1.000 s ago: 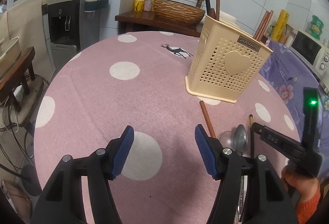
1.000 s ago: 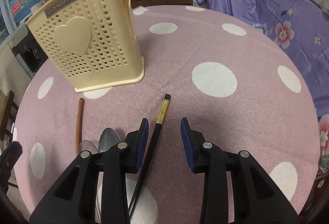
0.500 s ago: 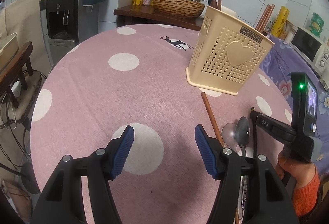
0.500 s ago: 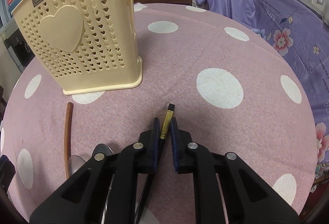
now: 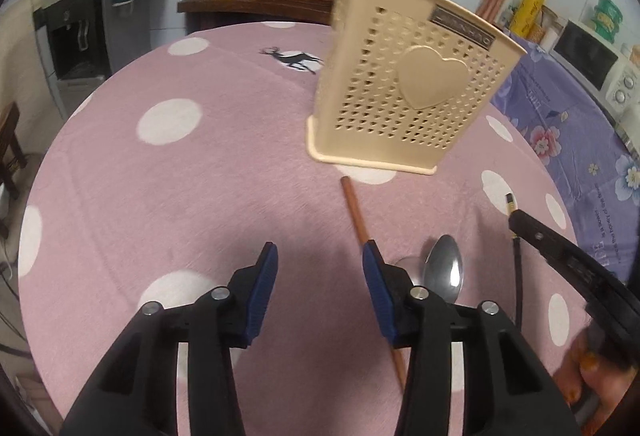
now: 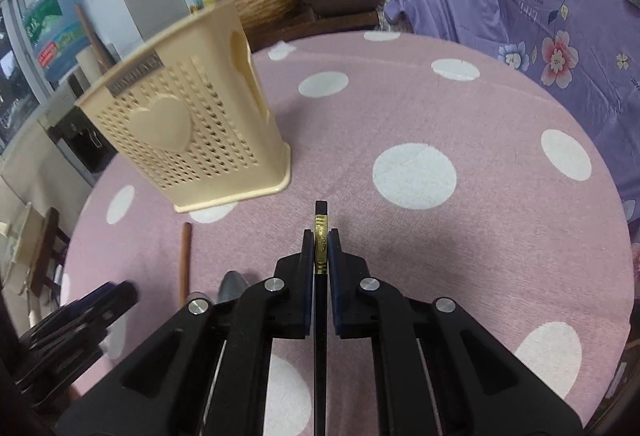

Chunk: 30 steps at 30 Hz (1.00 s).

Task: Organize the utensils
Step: 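Grasp the black gold-tipped chopstick with the right tool while the left tool grasps a brown chopstick, then carry both chopsticks to the beige caddy and lower them in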

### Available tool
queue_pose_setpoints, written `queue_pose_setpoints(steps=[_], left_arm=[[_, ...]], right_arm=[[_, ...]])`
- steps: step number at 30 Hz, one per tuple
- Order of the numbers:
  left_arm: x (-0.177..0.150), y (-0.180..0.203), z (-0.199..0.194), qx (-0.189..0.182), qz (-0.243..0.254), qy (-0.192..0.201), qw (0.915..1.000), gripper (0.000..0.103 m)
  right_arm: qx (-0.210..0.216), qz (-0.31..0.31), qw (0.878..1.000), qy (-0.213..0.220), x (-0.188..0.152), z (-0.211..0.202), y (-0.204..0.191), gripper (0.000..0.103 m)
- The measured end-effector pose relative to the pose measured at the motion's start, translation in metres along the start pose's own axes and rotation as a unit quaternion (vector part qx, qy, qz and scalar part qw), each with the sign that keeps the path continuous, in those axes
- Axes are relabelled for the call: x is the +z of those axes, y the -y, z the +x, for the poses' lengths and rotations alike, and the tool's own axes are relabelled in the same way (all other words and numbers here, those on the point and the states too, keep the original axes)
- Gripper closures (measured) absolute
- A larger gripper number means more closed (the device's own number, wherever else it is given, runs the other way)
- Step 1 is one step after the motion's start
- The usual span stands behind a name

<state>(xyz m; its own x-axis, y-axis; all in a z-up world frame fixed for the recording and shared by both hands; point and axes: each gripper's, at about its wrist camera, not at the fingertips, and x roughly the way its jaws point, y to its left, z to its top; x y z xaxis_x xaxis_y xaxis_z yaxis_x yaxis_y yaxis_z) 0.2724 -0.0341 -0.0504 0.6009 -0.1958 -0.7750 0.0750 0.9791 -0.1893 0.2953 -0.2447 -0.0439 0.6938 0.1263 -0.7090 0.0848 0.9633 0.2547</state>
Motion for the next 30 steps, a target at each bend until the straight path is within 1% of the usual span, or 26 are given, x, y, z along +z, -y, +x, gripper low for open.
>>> queue_pose_setpoints(steps=[2, 5, 8, 15, 16, 17, 18, 20, 26, 28, 30], left_arm=[[0.005, 0.012, 0.014, 0.006, 0.013, -0.015, 0.9998, 0.068], [0.010, 0.021, 0.033, 0.020, 0.013, -0.029, 0.9993, 0.072], [0.013, 0.025, 0.040, 0.032, 0.008, -0.026, 0.9991, 0.072], [0.011, 0.035, 0.047, 0.063, 0.024, -0.010, 0.9976, 0.075], [0.012, 0.036, 0.048, 0.067, 0.027, -0.008, 0.9974, 0.077], [0.012, 0.037, 0.049, 0.074, 0.032, -0.006, 0.9967, 0.082], [0.012, 0.038, 0.050, 0.081, 0.037, -0.004, 0.9960, 0.084], [0.013, 0.040, 0.053, 0.091, 0.047, -0.002, 0.9948, 0.093], [0.016, 0.041, 0.054, 0.084, 0.042, -0.002, 0.9956, 0.095], [0.018, 0.037, 0.052, 0.073, 0.031, -0.005, 0.9969, 0.095], [0.020, 0.032, 0.043, 0.059, 0.020, 0.006, 0.9981, 0.095]], right_arm=[[0.004, -0.002, 1.000, 0.016, 0.000, -0.012, -0.001, 0.095], [0.010, -0.007, 0.999, 0.036, 0.001, -0.025, 0.000, 0.095], [0.015, -0.009, 0.999, 0.047, 0.000, -0.033, 0.003, 0.095], [0.036, -0.004, 0.998, 0.051, -0.002, -0.039, 0.006, 0.095], [0.037, -0.004, 0.998, 0.052, -0.002, -0.039, 0.007, 0.095], [0.038, -0.003, 0.998, 0.052, -0.001, -0.039, 0.007, 0.095], [0.039, -0.002, 0.998, 0.053, -0.002, -0.040, 0.008, 0.095], [0.040, -0.001, 0.998, 0.055, -0.002, -0.040, 0.008, 0.095], [0.044, 0.005, 0.997, 0.059, -0.001, -0.045, 0.010, 0.095], [0.051, 0.010, 0.997, 0.059, -0.001, -0.047, 0.012, 0.095], [0.055, 0.010, 0.997, 0.062, -0.001, -0.050, 0.014, 0.095]])
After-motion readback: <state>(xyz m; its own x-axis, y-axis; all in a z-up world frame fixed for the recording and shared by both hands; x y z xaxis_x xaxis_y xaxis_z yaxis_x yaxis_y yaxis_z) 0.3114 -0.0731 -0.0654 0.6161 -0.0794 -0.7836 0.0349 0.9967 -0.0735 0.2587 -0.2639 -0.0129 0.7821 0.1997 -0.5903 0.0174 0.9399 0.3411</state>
